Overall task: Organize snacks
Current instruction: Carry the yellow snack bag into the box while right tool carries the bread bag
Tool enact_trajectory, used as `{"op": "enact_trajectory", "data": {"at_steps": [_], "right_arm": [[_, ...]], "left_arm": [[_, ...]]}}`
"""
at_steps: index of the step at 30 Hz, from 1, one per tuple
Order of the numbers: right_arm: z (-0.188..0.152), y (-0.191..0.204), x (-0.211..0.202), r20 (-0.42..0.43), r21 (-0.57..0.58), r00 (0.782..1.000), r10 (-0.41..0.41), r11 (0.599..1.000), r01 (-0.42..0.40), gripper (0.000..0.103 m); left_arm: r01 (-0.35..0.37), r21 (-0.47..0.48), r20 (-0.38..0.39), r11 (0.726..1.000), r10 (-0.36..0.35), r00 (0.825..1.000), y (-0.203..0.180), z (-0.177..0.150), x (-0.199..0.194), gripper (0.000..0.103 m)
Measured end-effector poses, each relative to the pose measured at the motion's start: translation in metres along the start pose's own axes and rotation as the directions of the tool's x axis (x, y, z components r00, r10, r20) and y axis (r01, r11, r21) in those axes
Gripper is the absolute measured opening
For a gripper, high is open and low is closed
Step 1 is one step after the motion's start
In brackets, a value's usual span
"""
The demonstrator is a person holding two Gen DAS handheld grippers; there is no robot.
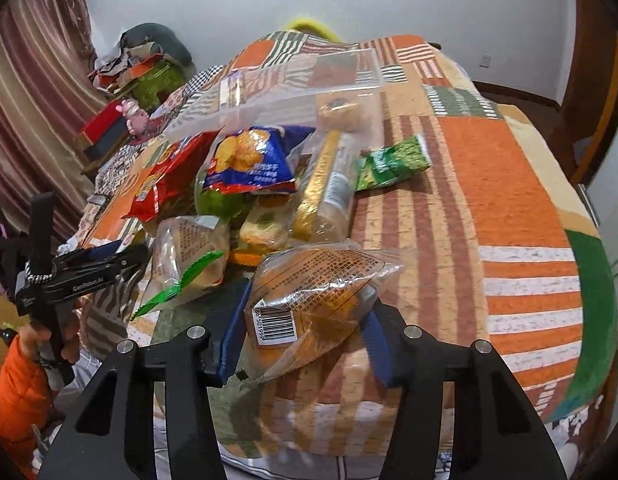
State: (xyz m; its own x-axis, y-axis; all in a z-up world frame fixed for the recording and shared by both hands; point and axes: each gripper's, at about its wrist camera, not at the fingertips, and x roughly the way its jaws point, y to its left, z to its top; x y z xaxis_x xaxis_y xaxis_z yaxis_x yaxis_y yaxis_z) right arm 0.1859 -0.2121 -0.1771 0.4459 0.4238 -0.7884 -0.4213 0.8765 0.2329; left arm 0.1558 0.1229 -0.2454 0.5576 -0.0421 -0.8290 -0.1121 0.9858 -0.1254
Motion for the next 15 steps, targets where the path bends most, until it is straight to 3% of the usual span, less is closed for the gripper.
{"op": "enact_trajectory", "data": {"at_steps": [15], "right_arm": [[0.019, -0.016, -0.031, 0.108, 0.022, 0.992, -0.06, 0.998, 0.057, 0.048]], "left_arm": [[-0.03, -0.001, 0.141, 1.0, 0.03, 0.99, -0.001, 0.021, -0.061, 0.053]]}}
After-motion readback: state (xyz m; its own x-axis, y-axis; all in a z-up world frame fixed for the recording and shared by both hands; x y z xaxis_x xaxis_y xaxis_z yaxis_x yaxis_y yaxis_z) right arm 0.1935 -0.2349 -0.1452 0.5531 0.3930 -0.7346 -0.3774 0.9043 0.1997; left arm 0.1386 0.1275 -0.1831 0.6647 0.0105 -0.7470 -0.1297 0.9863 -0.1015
